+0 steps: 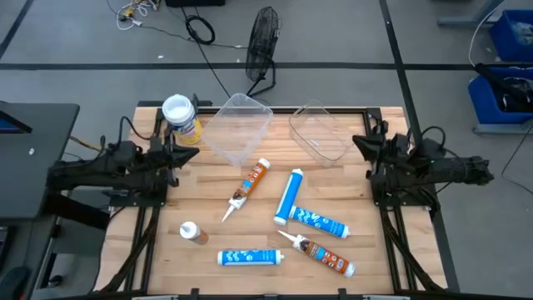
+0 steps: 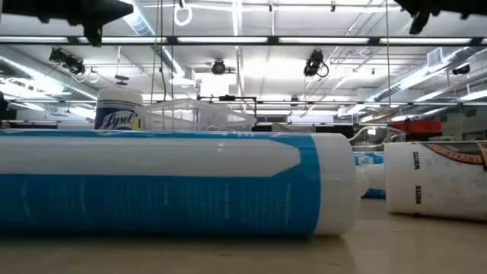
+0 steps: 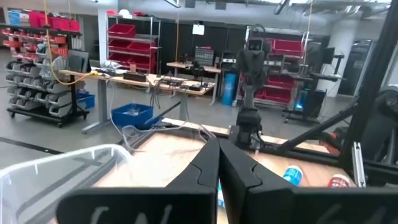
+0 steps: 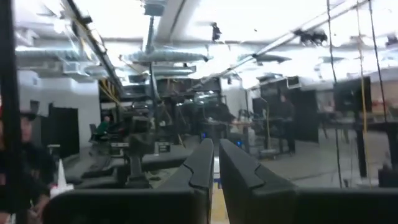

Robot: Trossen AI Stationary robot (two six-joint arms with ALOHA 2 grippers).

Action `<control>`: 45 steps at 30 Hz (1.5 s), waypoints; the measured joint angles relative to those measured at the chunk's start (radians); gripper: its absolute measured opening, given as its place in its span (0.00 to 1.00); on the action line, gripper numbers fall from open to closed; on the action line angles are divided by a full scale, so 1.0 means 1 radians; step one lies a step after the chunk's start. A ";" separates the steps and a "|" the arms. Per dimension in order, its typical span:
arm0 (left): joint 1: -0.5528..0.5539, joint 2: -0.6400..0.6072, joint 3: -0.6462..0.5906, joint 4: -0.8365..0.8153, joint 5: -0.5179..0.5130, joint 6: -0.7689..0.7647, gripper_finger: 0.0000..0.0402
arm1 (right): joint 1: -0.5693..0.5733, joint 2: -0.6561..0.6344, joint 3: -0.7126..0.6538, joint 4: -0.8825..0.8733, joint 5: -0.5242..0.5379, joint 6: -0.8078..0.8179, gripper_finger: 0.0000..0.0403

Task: Pick & place silicon tubes, Sealant and Lysol wipes
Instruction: Put the left brown sealant into the white transparent bin

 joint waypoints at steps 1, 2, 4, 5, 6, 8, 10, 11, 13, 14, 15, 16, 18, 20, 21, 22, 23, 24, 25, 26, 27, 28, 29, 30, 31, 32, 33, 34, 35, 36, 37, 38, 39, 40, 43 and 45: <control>0.000 0.029 0.026 0.001 -0.004 0.005 0.02 | 0.000 0.040 0.036 -0.006 0.020 0.030 0.08; 0.000 0.055 0.051 0.001 -0.010 0.015 0.02 | 0.000 0.080 0.070 -0.014 0.042 0.056 0.08; 0.000 0.107 0.102 0.001 -0.024 0.032 0.02 | 0.000 0.165 0.142 -0.034 0.065 0.093 0.08; 0.000 0.131 0.126 0.002 -0.033 0.036 0.02 | 0.000 0.206 0.177 -0.049 0.077 0.103 0.08; 0.000 0.154 0.149 0.003 -0.046 0.035 0.02 | 0.000 0.248 0.212 -0.065 0.078 0.106 0.08; 0.000 0.189 0.185 0.004 -0.080 0.000 0.02 | 0.000 0.324 0.276 -0.081 0.074 0.121 0.08; 0.000 0.212 0.204 0.003 -0.108 -0.022 0.02 | 0.000 0.392 0.336 -0.104 0.073 0.177 0.08; 0.000 0.218 0.210 0.002 -0.118 -0.025 0.02 | 0.000 0.423 0.362 -0.116 0.072 0.196 0.08; 0.000 0.231 0.216 0.003 -0.120 -0.041 0.02 | -0.002 0.486 0.406 -0.119 0.073 0.212 0.08; 0.000 0.237 0.217 0.005 -0.119 -0.065 0.02 | -0.003 0.512 0.425 -0.122 0.073 0.217 0.08; 0.000 0.240 0.217 0.006 -0.118 -0.094 0.02 | -0.004 0.538 0.442 -0.128 0.068 0.217 0.08; 0.000 0.245 0.217 0.005 -0.117 -0.124 0.02 | -0.004 0.562 0.462 -0.138 0.057 0.217 0.08; 0.000 0.251 0.217 0.001 -0.118 -0.174 0.02 | -0.004 0.602 0.504 -0.174 0.039 0.220 0.08; 0.000 0.254 0.217 -0.001 -0.118 -0.209 0.02 | -0.004 0.638 0.551 -0.235 0.023 0.228 0.08; 0.000 0.254 0.217 0.000 -0.117 -0.223 0.02 | -0.004 0.654 0.573 -0.274 0.010 0.237 0.08; 0.000 0.256 0.217 0.000 -0.114 -0.234 0.02 | -0.005 0.672 0.596 -0.316 -0.002 0.243 0.08; 0.000 0.257 0.217 0.000 -0.104 -0.239 0.02 | -0.005 0.689 0.620 -0.359 -0.015 0.244 0.08; 0.000 0.258 0.217 0.001 -0.092 -0.240 0.02 | -0.005 0.706 0.645 -0.401 -0.025 0.243 0.08; 0.000 0.258 0.217 0.001 -0.079 -0.239 0.02 | -0.005 0.720 0.668 -0.440 -0.034 0.242 0.08; 0.000 0.258 0.217 0.000 -0.069 -0.239 0.02 | -0.005 0.733 0.691 -0.474 -0.047 0.239 0.08; 0.000 0.258 0.217 0.000 -0.061 -0.239 0.02 | -0.005 0.746 0.713 -0.507 -0.057 0.237 0.09; 0.000 0.258 0.217 0.000 -0.054 -0.239 0.02 | -0.005 0.758 0.731 -0.539 -0.062 0.236 0.10; 0.000 0.258 0.217 0.000 -0.052 -0.238 0.02 | -0.004 0.770 0.747 -0.566 -0.066 0.236 0.12; 0.000 0.258 0.217 0.002 -0.046 -0.235 0.02 | -0.004 0.780 0.759 -0.589 -0.067 0.236 0.14; 0.000 0.258 0.217 0.002 -0.038 -0.231 0.03 | -0.005 0.788 0.766 -0.601 -0.067 0.237 0.16; 0.000 0.258 0.217 0.002 -0.026 -0.220 0.03 | -0.005 0.793 0.772 -0.605 -0.067 0.243 0.19; 0.000 0.258 0.217 0.002 -0.009 -0.203 0.05 | -0.005 0.796 0.774 -0.608 -0.067 0.246 0.21; 0.000 0.258 0.217 0.003 0.018 -0.183 0.07 | -0.005 0.800 0.774 -0.609 -0.067 0.254 0.24; 0.000 0.258 0.217 0.003 0.049 -0.170 0.09 | -0.005 0.803 0.774 -0.612 -0.067 0.269 0.27; 0.000 0.258 0.217 0.004 0.078 -0.159 0.13 | -0.005 0.804 0.774 -0.621 -0.067 0.280 0.29; 0.000 0.258 0.217 0.007 0.099 -0.157 0.17 | -0.005 0.806 0.774 -0.630 -0.067 0.294 0.32; -0.001 0.258 0.217 0.016 0.116 -0.158 0.21 | -0.004 0.808 0.774 -0.630 -0.067 0.304 0.34; -0.001 0.258 0.217 0.028 0.132 -0.160 0.25 | -0.005 0.809 0.774 -0.634 -0.067 0.317 0.36; -0.001 0.258 0.217 0.042 0.152 -0.160 0.30 | -0.005 0.809 0.774 -0.642 -0.067 0.327 0.38; 0.000 0.256 0.218 0.086 0.171 -0.131 0.42 | -0.004 0.809 0.774 -0.648 -0.067 0.358 0.44; 0.000 0.255 0.218 0.112 0.165 -0.080 0.49 | -0.005 0.809 0.774 -0.652 -0.066 0.373 0.46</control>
